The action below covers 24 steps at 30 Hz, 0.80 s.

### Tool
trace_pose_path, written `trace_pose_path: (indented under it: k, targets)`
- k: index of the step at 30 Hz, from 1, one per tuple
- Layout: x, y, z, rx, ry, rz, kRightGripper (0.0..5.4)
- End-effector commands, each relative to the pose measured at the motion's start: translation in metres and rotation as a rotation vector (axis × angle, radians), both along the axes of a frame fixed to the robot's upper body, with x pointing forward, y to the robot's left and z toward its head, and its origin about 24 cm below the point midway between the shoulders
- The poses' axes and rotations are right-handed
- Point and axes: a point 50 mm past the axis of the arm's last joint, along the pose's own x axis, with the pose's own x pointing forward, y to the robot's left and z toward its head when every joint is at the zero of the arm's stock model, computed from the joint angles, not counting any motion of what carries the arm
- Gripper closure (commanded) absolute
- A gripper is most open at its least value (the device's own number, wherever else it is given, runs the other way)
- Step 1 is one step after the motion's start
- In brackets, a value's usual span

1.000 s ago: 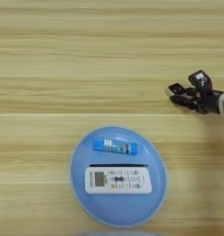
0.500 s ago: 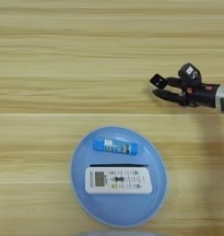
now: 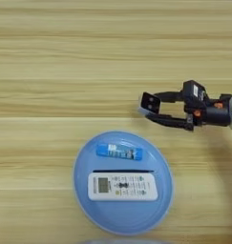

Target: Move the objects on the table

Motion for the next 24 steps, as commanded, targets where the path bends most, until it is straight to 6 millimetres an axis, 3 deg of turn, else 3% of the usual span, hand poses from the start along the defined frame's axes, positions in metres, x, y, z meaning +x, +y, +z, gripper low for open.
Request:
trace_pose_path:
  k: [1, 18, 24]
  targets:
    - [-0.005, 0.003, 0.029, -0.020, -0.127, 0.084, 2.92]
    - [-0.045, 0.035, 0.021, -0.150, -0.085, 0.492, 2.92]
    - [-0.052, 0.038, 0.007, -0.209, -0.008, 0.565, 2.92]
